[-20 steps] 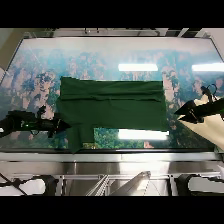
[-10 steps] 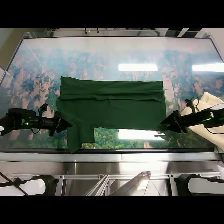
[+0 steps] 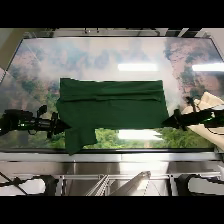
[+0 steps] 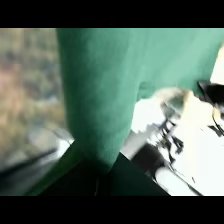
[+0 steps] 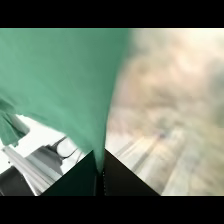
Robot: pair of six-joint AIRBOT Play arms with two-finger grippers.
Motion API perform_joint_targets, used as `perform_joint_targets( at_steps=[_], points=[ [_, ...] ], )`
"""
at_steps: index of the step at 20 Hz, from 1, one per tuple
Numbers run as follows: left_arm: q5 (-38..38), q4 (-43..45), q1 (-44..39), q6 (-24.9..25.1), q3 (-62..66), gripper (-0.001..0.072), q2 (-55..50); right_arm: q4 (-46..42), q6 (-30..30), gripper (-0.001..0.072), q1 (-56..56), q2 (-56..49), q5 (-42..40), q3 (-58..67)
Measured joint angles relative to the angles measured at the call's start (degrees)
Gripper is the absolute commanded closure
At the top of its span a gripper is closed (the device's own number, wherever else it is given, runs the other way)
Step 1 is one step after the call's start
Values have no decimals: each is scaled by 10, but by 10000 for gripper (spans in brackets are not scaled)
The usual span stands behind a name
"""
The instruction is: Fold the shirts.
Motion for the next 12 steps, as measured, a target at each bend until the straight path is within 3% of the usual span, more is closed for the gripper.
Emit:
perform_joint_targets(
  at_steps=[7, 12],
  points=[
    [74, 44, 18, -9, -35, 690, 61, -76, 47, 692, -92, 58, 59, -1],
    [100, 46, 20, -33, 24, 690, 73, 5, 19, 692, -76, 64, 38, 0]
  ],
)
